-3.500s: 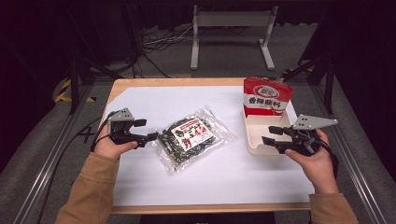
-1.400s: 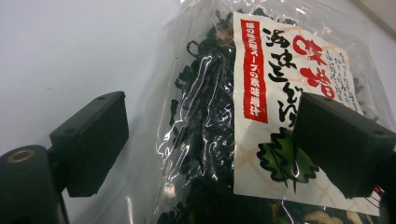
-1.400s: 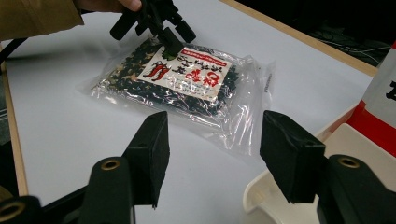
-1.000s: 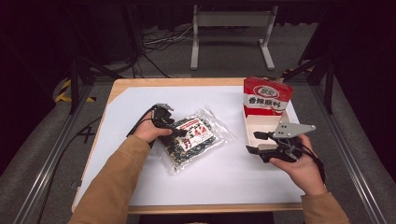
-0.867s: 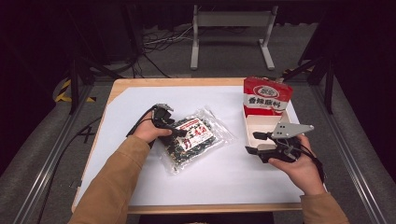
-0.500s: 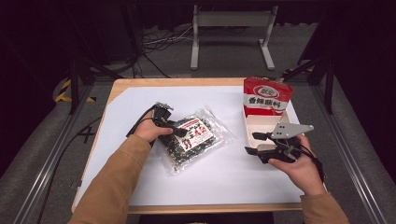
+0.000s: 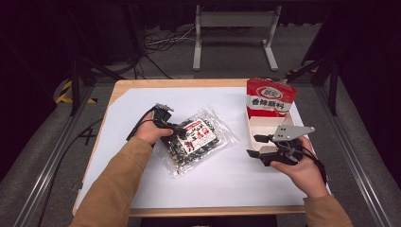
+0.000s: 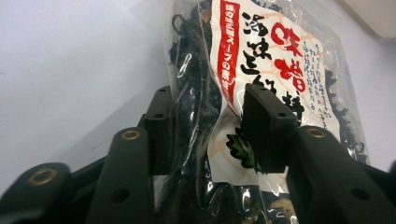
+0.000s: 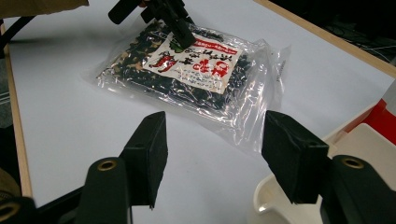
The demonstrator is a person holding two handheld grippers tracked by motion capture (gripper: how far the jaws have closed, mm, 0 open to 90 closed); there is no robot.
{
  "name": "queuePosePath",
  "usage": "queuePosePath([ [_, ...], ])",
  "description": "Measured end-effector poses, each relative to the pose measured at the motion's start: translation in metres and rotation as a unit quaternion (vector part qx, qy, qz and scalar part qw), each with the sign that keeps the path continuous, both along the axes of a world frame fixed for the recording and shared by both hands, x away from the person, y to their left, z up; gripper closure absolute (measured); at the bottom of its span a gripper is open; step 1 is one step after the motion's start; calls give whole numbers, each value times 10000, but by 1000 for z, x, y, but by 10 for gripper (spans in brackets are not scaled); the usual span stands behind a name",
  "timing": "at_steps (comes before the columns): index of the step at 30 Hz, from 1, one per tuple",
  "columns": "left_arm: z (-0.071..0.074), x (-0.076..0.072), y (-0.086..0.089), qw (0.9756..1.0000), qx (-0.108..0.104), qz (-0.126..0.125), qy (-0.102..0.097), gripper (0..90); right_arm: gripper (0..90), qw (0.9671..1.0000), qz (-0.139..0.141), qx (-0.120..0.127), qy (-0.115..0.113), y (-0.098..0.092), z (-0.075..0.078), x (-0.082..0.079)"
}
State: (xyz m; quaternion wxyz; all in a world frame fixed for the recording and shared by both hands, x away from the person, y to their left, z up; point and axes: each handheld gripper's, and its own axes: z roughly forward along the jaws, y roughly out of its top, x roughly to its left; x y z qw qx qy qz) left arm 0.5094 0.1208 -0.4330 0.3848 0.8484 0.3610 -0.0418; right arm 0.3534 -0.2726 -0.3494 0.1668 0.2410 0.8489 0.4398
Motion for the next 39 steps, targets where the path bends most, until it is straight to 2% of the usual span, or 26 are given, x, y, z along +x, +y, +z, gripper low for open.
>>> queuePosePath([
  [3,4,-2,1,9999,68,3,-132,688,413,10000,12,-17,7,1,-1,0],
  [9,6,-6,2,9998,12,38,-198,748,433,10000,26,-36,4,1,-2,0],
  [13,9,-9,6,9997,-95,44,-204,765,466,10000,-2,19,-6,0,-3,0],
  [17,16,-14,8,9994,-105,37,-314,773,481,9999,-73,104,19,-2,-2,0],
  [20,23,-20,9,9988,-18,-11,-486,774,496,9994,-182,284,46,-3,0,0],
  [22,27,-23,11,9983,-77,-52,-569,776,497,9993,-200,305,19,-3,0,0],
  [25,34,-28,16,9972,-98,62,-741,779,498,9993,-227,294,-30,-2,1,-2],
  [27,37,-30,17,9968,-137,77,-782,781,498,9994,-217,279,-55,-1,2,-3],
  [31,48,-38,26,9933,-353,206,-1084,782,495,9994,-189,274,-69,2,2,-4],
  [33,52,-44,29,9901,-454,260,-1305,783,484,9995,-173,256,-72,4,2,-4],
  [34,52,-44,29,9901,-454,260,-1305,784,484,9995,-173,256,-72,4,2,-4],
  [36,54,-50,32,9873,-593,360,-1428,784,477,9995,-170,262,-75,6,2,-5],
  [39,58,-58,40,9818,-701,483,-1700,785,477,9994,-160,280,-111,7,3,-6],
])
